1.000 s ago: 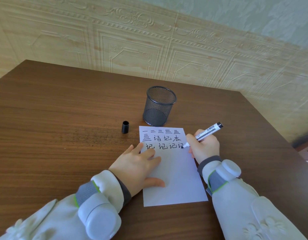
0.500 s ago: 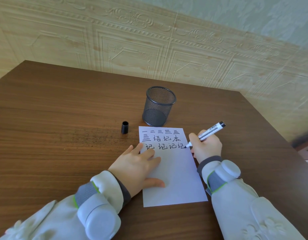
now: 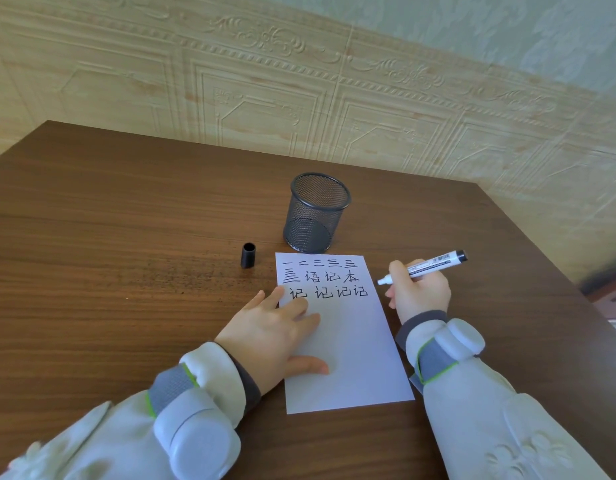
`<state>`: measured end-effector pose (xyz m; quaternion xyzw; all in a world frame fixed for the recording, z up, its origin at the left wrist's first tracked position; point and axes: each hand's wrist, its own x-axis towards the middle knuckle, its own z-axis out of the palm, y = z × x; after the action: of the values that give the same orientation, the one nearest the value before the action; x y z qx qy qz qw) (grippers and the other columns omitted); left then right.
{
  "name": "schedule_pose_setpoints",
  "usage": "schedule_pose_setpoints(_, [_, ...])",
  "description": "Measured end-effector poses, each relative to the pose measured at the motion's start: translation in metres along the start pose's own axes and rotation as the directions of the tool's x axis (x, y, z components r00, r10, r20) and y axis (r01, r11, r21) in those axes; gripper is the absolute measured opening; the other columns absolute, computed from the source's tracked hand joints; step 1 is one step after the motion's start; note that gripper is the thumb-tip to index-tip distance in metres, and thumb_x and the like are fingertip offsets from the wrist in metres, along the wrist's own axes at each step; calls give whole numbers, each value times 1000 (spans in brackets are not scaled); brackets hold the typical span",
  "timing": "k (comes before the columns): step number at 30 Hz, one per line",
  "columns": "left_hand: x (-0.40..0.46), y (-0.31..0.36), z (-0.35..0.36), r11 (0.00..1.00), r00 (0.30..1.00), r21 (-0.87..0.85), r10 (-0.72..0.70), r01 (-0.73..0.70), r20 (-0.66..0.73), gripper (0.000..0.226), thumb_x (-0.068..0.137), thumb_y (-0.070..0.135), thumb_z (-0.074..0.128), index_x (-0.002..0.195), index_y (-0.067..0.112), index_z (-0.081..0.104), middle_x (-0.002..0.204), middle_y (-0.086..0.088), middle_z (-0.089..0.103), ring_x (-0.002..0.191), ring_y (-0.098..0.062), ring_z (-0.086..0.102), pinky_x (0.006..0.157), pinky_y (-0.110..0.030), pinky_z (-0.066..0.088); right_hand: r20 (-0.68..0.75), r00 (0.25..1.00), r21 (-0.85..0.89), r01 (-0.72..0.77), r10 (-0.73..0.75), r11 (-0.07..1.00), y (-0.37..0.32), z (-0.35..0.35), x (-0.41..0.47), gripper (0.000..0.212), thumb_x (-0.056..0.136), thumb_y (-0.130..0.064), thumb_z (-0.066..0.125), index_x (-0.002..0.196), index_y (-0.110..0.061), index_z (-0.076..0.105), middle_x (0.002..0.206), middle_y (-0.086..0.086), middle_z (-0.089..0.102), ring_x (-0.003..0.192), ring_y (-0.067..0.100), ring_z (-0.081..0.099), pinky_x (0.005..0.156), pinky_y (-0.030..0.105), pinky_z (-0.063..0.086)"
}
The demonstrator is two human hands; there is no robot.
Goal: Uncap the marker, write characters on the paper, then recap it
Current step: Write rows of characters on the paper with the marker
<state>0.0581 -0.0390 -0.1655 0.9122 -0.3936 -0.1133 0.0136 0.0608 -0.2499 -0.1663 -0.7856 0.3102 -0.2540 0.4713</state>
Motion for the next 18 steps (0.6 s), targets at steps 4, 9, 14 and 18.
schedule_pose_setpoints(4, [0,1,1,999,1000,-30,-11,11,-18,96,61,77,2,144,31,22,147,7,25,143,-23,6,117,-42,6,46,999,-44,8,-6,999,0,0,1,19,85,-14,57,72,-1,61,50,6,58,30,1,48,34,5,33])
schedule_pose_setpoints(9, [-5,4,-4,994,999,-101,-39,37,-12,120,41,92,7,143,31,25,148,10,26,144,-20,3,117,-39,0,64,997,-34,53,-51,998,-3,1,-1,23,85,-16,59,63,-8,59,47,2,58,31,4,48,40,7,38])
schedule_pose_setpoints(14, [-9,8,-12,1000,999,-15,3,-3,-54,102,66,82,3,136,19,45,143,2,43,140,-29,27,112,-51,21,134,989,113,44,-59,993,-23,8,-13,29,83,-17,61,56,-14,53,39,-3,53,31,9,45,46,20,41])
schedule_pose_setpoints(18, [-1,4,9,997,987,64,-35,45,-156,99,83,71,-5,92,14,75,97,-1,73,98,-31,68,74,-52,55,252,963,185,48,-95,982,-31,27,-39,35,84,-15,62,51,-16,50,39,-2,53,32,13,45,44,19,40])
